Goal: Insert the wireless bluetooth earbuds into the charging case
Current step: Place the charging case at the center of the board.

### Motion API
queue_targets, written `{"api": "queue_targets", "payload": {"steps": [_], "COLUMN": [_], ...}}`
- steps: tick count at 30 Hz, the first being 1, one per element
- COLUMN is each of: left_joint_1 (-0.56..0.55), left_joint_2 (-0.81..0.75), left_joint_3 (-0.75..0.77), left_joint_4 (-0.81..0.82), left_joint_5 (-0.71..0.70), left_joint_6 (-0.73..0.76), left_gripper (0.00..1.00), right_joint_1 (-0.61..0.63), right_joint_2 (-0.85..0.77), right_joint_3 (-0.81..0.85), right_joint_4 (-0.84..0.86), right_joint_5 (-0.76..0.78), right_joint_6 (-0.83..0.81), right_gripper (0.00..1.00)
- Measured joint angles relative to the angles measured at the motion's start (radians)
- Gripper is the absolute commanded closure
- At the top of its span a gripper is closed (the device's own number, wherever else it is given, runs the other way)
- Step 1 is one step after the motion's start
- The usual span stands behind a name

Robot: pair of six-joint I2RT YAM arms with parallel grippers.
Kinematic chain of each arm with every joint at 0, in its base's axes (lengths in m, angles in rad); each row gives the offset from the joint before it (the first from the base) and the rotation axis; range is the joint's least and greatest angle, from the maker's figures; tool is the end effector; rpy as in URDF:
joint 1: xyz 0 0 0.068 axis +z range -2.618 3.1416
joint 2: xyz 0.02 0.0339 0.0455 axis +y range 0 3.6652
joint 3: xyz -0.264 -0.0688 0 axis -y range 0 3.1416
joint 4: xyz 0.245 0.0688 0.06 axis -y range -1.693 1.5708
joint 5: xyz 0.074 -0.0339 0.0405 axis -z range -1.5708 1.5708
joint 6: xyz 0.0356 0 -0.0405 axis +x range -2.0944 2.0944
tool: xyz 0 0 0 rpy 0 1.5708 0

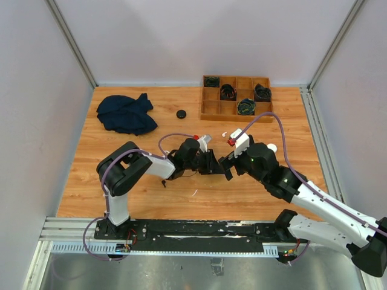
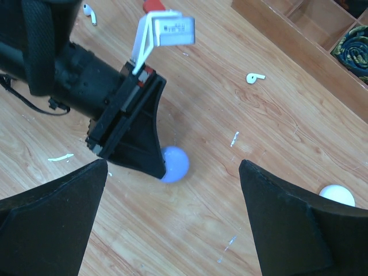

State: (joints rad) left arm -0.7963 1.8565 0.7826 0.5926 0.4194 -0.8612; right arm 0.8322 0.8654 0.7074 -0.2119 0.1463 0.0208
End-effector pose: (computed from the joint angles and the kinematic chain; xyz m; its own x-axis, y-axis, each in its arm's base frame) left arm 0.2403 -0.2663 0.1307 -0.8977 -0.0733 -0.4345 0.3442 0.4991 -0.7953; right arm 0.1399 0.1459 0.2957 -0.2567 -0.2513 -0.9333 -0.6348 0.7720 -0.0333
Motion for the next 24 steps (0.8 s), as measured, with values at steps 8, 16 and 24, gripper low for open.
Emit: {"api": "queue_targets", "payload": {"steps": [8, 16, 24], "left_joint_1": [-0.047, -0.051, -0.051], "left_joint_2": [0.051, 0.016, -0.092], "left_joint_3": [0.01, 0.01, -0.034], "left_joint_4": [-0.012, -0.045, -0.169], "left_joint_5": [-0.035, -0.102, -0.212], "left_joint_6": [-0.071, -0.094, -0.067], "left_gripper": [0.62, 0.29, 0.25], "right_joint_1": [-0.005, -0.016, -0.02], "right_joint_2": [-0.003, -0.003, 0.005], "right_joint_3": [-0.01, -0.01, -0.01], "right_joint_4": [0.014, 0.02, 0.011], "right_joint_5": [0.006, 0.01, 0.016], "right_joint_6": [0.0, 0.002, 0.005], "right_gripper": [0.01, 0.01, 0.01]}}
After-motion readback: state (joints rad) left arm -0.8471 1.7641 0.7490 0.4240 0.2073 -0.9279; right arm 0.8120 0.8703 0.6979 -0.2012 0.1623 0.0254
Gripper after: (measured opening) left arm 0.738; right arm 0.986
